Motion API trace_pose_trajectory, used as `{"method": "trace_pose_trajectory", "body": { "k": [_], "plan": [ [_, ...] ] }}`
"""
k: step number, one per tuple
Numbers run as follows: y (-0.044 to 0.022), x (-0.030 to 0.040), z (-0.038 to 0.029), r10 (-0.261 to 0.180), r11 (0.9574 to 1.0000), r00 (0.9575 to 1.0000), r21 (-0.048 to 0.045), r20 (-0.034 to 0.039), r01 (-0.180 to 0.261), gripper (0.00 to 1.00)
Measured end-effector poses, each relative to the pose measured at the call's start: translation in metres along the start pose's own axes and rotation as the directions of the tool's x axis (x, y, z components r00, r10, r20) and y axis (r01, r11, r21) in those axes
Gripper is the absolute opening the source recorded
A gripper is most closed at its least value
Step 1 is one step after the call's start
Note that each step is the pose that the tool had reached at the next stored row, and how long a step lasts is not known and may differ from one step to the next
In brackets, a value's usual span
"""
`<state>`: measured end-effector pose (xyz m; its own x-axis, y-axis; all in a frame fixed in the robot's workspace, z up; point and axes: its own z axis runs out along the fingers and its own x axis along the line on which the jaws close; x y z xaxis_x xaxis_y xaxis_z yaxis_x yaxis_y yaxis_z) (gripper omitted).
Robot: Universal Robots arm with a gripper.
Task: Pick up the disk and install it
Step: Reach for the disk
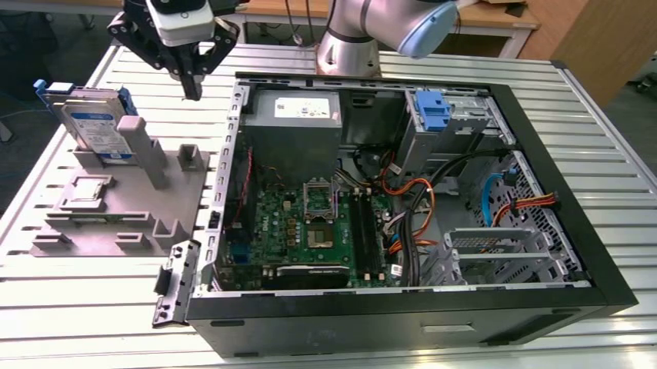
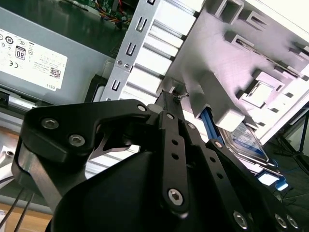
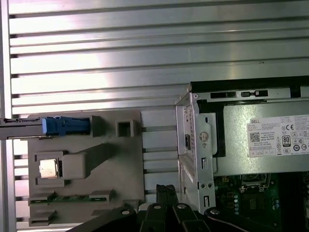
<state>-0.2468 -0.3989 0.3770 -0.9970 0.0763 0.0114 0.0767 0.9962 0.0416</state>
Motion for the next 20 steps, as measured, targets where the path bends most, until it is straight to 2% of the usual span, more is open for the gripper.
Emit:
{"method": "trace_pose_trajectory", "body": {
  "k": [20],
  "plan": [
    [-0.0011, 0.0131, 0.0013, 0.0, 1.0, 1.0, 0.0, -0.0004, 0.0, 0.1]
  ]
}}
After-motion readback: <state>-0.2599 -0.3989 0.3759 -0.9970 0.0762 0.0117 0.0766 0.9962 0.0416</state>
